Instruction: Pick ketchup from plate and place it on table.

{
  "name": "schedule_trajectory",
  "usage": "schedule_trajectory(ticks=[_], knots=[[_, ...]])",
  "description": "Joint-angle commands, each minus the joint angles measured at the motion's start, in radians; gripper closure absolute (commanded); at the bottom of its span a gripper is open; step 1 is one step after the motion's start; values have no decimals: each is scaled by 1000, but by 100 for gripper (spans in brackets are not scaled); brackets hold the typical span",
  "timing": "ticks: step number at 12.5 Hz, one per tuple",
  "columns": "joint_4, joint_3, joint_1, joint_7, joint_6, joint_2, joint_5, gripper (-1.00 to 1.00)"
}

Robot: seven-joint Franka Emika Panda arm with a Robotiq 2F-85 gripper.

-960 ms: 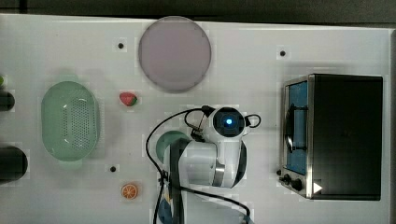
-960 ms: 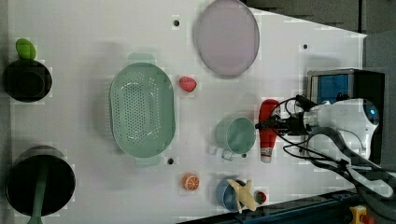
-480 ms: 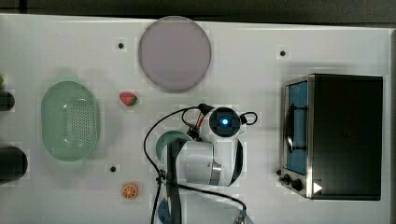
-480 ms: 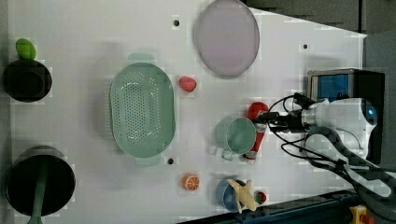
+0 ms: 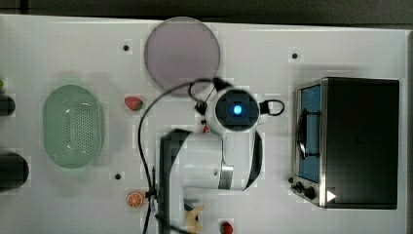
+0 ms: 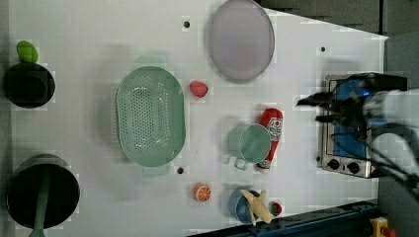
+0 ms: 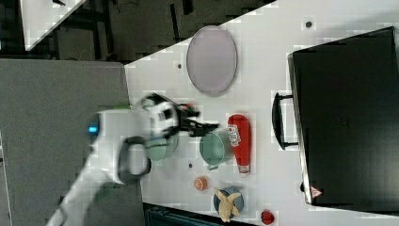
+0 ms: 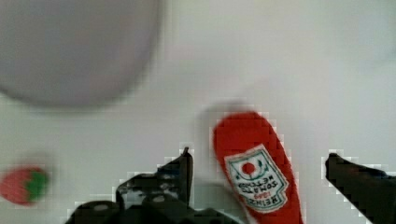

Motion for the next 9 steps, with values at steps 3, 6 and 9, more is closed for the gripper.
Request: schedule_trajectory(ticks=[3, 6, 9], knots=[[338, 17, -6, 303, -427, -99, -4, -100], [485, 13, -6, 303, -629, -98, -7, -100], [510, 9, -6, 302, -651, -98, -8, -100]])
